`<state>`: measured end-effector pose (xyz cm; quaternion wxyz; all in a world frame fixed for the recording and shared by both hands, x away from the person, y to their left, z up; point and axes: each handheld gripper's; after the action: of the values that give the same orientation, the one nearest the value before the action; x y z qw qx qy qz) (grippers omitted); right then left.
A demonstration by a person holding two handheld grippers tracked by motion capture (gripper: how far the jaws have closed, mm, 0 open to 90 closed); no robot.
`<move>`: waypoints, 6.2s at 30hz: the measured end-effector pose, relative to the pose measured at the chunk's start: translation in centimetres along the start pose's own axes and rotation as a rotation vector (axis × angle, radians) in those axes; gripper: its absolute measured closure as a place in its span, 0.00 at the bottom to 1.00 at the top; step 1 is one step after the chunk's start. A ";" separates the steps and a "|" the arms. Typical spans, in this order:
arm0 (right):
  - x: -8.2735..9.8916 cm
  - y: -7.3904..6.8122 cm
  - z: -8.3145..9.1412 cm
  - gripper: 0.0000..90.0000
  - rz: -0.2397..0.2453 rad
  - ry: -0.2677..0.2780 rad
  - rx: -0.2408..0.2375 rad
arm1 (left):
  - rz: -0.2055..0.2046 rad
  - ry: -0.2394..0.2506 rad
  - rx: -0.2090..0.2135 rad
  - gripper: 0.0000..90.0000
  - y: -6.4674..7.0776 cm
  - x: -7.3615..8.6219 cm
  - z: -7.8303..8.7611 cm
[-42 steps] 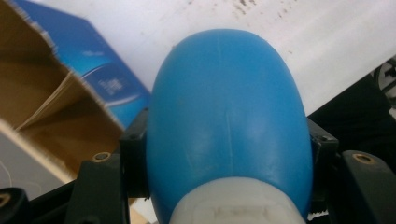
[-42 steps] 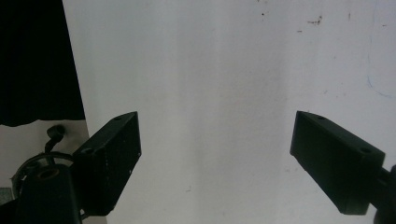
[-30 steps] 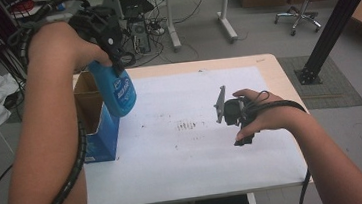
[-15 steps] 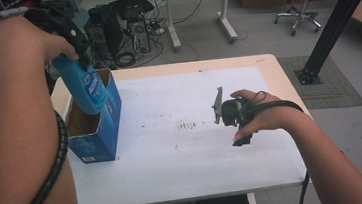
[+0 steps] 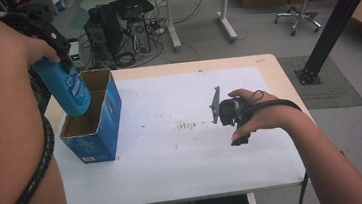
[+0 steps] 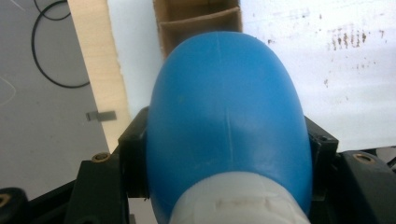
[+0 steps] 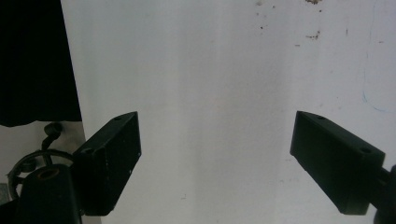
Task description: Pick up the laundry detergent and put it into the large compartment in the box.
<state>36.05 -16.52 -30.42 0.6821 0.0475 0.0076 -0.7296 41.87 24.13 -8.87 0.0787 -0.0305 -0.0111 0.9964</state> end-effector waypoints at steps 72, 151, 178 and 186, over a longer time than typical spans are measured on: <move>-0.4 -0.2 -0.1 0.18 0.012 0.003 0.010 | -0.002 -0.115 0.048 0.42 -1.0 -0.9 -18.8; 0.1 -0.6 0.3 0.18 0.010 0.004 0.033 | -0.026 -0.059 -0.042 0.22 0.3 -0.1 -15.6; 0.0 -1.0 0.8 0.18 0.008 0.002 0.041 | -0.132 -0.003 -0.115 0.04 2.1 0.7 -11.4; -0.1 -1.0 1.0 0.18 0.011 0.000 0.042 | -0.192 0.009 -0.116 0.00 3.3 0.8 -10.5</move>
<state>35.01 -16.40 -29.51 0.6852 0.0619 -0.0082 -0.7257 41.21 21.21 -19.48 0.1719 -0.0382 -0.0713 0.9818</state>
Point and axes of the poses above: each handheld gripper's, and its own axes: z roughly backward along the jaws, x roughly out of its underside, y roughly to its right, and after that the axes turned 4 degrees about -z, right-handed
